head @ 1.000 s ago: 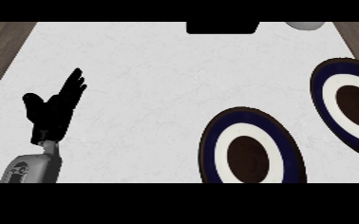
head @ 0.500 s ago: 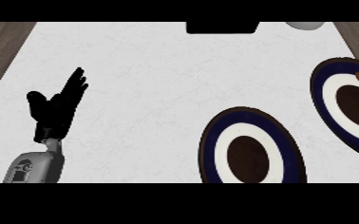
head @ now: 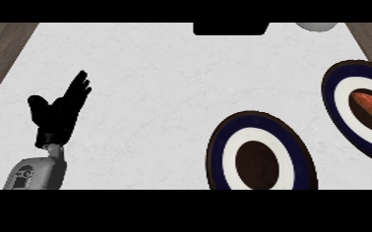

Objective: Pick the sweet potato from the plate and place it in the plate

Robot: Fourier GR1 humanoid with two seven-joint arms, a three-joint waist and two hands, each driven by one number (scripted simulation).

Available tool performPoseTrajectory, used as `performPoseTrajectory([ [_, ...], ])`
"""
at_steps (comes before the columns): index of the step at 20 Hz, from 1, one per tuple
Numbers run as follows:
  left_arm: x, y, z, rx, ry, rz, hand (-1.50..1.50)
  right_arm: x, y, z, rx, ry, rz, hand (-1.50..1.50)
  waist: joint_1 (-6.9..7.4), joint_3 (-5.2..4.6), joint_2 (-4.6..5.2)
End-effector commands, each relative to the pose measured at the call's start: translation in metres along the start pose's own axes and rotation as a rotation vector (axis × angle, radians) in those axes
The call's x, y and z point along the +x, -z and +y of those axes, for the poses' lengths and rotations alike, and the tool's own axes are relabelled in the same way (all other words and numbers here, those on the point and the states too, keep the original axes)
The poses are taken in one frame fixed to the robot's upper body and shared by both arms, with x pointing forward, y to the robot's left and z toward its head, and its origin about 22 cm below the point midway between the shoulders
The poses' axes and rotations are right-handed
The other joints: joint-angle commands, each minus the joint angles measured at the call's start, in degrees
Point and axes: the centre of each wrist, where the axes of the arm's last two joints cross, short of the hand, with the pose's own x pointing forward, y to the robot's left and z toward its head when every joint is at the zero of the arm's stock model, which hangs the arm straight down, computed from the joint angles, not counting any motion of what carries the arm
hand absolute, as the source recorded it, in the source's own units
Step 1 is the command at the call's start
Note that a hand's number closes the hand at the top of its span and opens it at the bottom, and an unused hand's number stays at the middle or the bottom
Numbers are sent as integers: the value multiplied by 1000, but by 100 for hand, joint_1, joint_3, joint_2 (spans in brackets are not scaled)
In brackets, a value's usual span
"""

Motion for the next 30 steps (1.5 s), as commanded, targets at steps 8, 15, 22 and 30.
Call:
performPoseTrajectory([
  [8, 0, 3, 1, 7, 11, 7, 0, 36, -20, -28, -65, 504, -33, -150, -94, -8, -31],
  [15, 7, -2, 1, 6, -3, -7, 0, 4, -23, -57, 78, 649, 23, -150, -32, -7, -8],
  [22, -16, 0, -2, 11, 4, 4, 0, -39, -32, -62, 44, 627, -31, -150, -18, -8, 2],
  [30, 14, -2, -4, 5, 2, -1, 0, -87, -40, -98, 12, 590, 0, -150, -21, -7, -2],
])
